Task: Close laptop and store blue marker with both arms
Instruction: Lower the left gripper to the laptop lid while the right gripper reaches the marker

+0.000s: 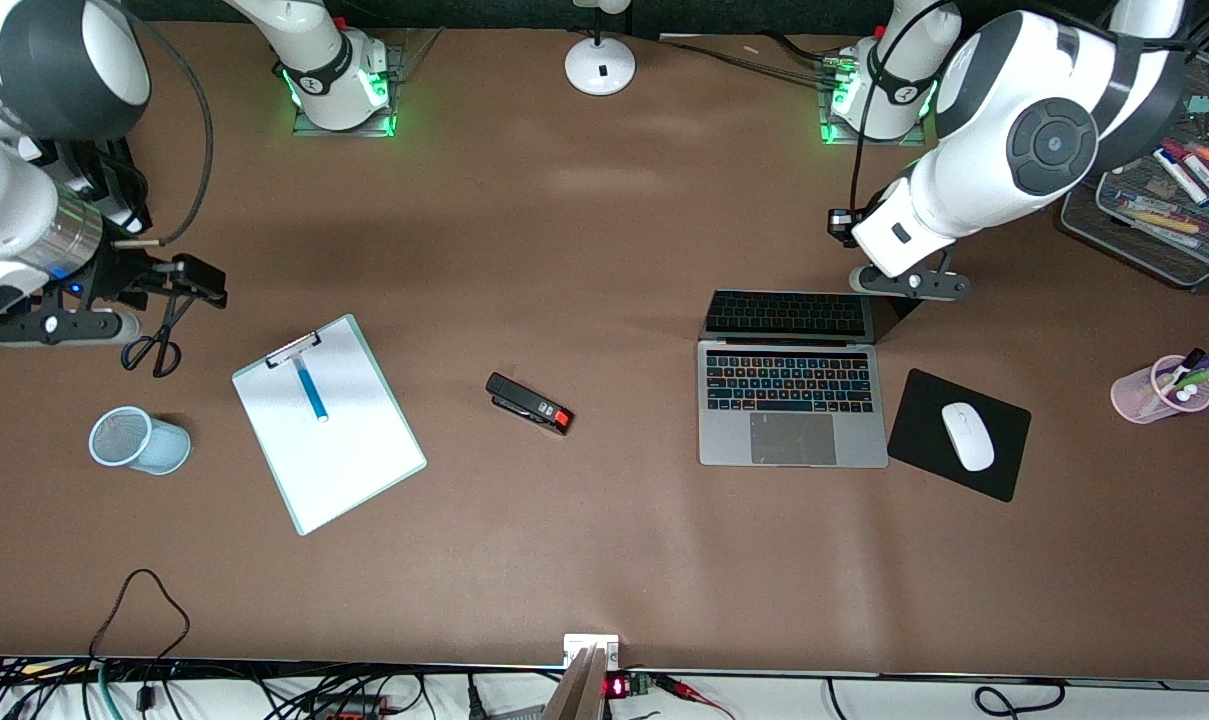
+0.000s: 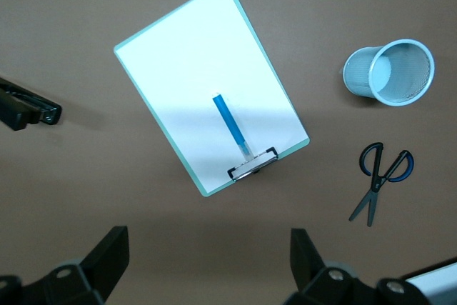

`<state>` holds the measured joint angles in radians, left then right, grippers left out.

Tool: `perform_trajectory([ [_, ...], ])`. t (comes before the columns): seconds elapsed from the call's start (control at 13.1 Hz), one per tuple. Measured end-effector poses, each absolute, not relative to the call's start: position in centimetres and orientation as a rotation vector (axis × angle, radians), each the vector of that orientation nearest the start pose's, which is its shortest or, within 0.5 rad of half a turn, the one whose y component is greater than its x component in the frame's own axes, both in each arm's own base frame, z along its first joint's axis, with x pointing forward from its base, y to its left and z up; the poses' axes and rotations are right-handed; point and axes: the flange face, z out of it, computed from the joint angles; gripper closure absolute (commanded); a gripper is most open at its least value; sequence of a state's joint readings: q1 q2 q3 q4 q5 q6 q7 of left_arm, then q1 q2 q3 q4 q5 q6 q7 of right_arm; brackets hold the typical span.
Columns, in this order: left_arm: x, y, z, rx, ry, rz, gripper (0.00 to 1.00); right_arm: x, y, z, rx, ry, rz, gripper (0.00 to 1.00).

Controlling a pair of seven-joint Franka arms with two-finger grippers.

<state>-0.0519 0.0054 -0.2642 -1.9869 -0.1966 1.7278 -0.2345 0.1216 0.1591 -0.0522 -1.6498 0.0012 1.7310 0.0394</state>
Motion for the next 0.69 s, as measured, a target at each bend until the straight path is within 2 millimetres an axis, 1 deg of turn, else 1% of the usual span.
perform_trajectory([
  [0.15,48.0,-17.6,42.7,-3.211,0.001,0.478,1.00,61.3,4.2,48.2,-3.152,-0.048,0.147,0.00],
  [0.31,46.9,-17.1,40.8,-3.216,-0.027,0.410,1.00,62.2,4.3,45.8,-3.153,-0.065,0.175,0.00],
  [0.38,46.6,-17.2,40.0,-3.225,-0.029,0.357,1.00,62.6,4.3,44.6,-3.150,-0.114,0.185,0.00],
  [0.46,46.4,-17.9,39.4,-3.232,-0.012,0.309,1.00,63.0,4.4,43.4,-3.145,-0.185,0.191,0.00],
  [0.61,45.9,-19.2,38.5,-3.236,0.024,0.263,1.00,63.9,4.5,41.4,-3.130,-0.337,0.175,0.00],
  [0.69,45.8,-19.4,38.2,-3.238,0.028,0.249,1.00,64.2,4.5,40.4,-3.122,-0.401,0.157,0.00],
])
